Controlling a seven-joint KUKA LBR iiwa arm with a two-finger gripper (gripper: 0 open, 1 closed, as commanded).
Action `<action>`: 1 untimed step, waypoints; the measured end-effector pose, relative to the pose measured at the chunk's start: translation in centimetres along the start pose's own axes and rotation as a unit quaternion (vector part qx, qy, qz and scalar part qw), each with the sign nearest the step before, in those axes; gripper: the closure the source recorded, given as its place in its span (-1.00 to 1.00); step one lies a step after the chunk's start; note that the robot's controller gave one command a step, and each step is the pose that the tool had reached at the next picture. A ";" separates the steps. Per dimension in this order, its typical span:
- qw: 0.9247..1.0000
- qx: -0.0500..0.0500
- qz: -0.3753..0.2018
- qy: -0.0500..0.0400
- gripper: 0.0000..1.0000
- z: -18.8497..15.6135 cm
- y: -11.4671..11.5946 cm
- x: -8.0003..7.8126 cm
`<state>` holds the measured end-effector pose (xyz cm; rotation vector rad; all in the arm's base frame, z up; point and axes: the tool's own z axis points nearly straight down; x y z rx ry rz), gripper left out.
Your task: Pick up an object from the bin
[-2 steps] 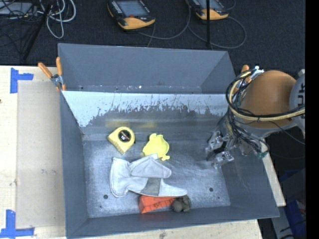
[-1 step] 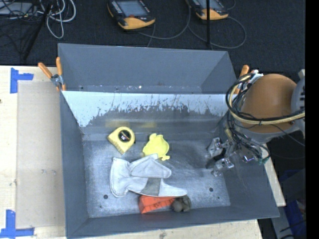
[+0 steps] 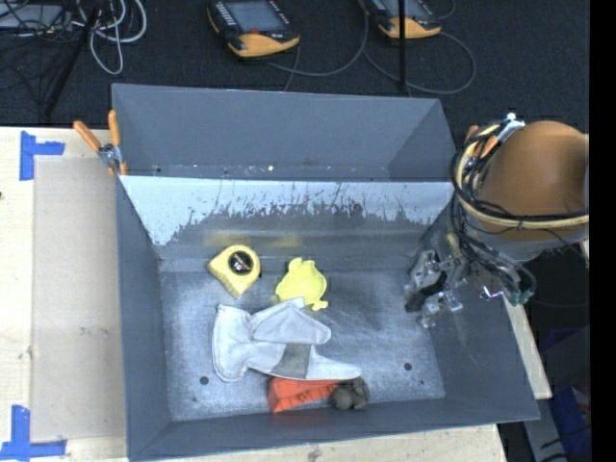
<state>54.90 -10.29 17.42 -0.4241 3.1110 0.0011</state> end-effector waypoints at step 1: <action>0.998 -0.001 0.061 0.002 1.00 -4.1 -1.7 -1.5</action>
Offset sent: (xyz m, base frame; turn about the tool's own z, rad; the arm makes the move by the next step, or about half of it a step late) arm -0.0316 -0.0459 0.0881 -0.2311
